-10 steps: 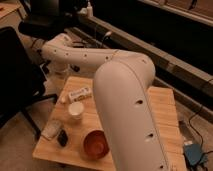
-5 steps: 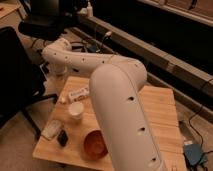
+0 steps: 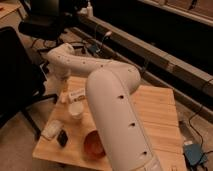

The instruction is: Stand the bottle upright

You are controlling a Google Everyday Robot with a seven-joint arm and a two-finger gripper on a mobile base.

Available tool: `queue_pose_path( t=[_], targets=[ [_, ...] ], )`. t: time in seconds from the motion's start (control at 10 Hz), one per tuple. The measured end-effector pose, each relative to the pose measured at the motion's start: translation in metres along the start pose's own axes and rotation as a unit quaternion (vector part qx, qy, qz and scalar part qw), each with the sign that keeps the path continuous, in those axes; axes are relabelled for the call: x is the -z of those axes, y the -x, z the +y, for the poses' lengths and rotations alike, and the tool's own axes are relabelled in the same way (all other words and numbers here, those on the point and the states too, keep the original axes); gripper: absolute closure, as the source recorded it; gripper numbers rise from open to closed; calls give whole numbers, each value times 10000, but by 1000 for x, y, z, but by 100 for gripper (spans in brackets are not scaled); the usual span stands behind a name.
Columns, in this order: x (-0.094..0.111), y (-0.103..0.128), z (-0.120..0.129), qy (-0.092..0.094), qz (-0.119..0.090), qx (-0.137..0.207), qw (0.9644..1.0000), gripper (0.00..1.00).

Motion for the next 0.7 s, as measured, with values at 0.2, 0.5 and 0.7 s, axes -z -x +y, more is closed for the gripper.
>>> queue_pose_path(
  t=[0.2,0.5,0.7],
  targets=[
    [-10,2,-1,-3,38,-68,10000,35],
    [-16,14,4,-68,-10,-196,9998,35],
    [-19,24,18,-57,-11,-239,9997,35]
  ],
)
